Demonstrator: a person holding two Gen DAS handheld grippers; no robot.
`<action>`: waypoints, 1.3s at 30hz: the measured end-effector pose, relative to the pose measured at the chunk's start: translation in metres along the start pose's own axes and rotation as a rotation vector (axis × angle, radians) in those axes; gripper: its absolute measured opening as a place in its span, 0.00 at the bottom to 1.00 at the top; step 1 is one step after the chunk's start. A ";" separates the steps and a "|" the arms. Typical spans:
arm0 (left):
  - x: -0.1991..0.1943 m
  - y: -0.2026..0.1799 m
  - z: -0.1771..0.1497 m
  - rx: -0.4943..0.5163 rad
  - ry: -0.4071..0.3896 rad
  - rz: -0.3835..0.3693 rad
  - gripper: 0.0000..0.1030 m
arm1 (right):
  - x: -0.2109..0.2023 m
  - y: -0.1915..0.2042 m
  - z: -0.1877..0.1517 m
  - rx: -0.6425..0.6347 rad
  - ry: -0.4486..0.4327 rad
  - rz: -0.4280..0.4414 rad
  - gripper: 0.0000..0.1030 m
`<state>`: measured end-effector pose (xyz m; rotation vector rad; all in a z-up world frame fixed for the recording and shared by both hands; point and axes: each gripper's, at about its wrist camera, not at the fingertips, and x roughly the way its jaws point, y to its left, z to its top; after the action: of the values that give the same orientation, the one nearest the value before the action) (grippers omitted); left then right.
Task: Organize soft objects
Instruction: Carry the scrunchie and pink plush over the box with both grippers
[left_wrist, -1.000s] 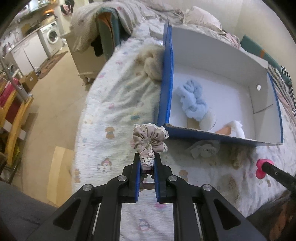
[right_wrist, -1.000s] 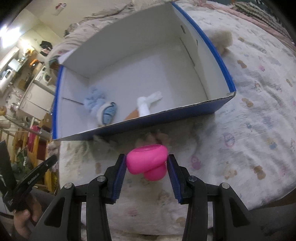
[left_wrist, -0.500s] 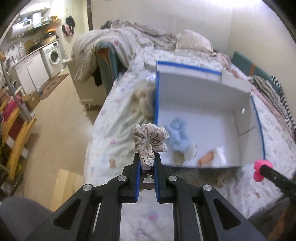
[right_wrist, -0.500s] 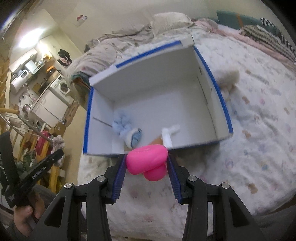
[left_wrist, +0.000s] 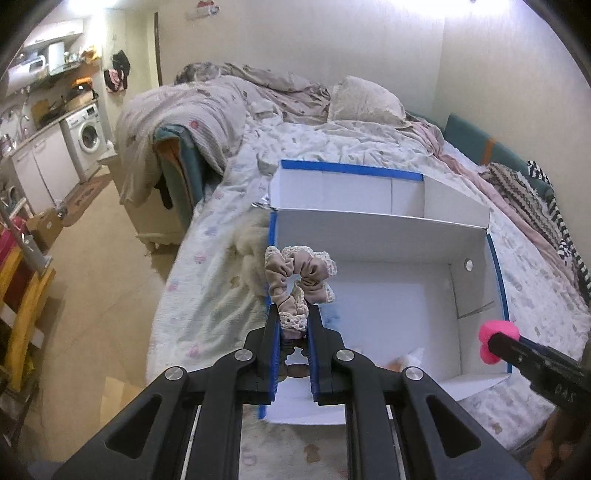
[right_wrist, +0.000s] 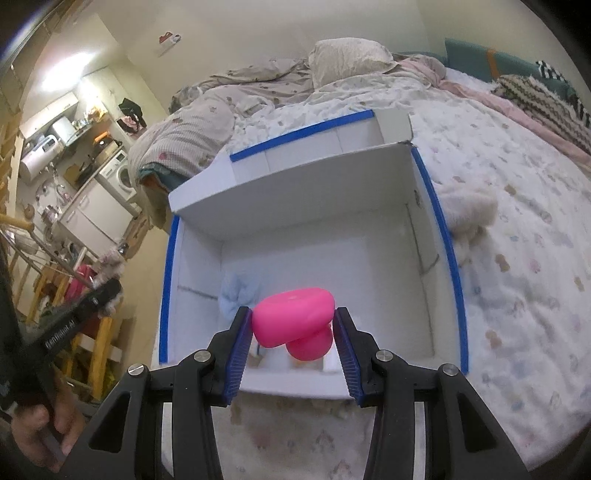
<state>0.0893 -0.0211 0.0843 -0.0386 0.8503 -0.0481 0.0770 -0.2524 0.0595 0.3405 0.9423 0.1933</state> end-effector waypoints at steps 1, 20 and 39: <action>0.004 0.000 0.001 -0.008 0.005 -0.009 0.11 | 0.003 -0.003 0.004 0.009 0.000 0.010 0.46; 0.116 -0.035 -0.027 0.091 0.134 -0.026 0.11 | 0.082 -0.047 0.005 0.097 0.110 -0.016 0.46; 0.137 -0.036 -0.037 0.098 0.193 -0.007 0.12 | 0.115 -0.031 -0.011 0.009 0.220 -0.059 0.46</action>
<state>0.1505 -0.0659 -0.0406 0.0559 1.0396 -0.1016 0.1352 -0.2431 -0.0449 0.3032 1.1692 0.1745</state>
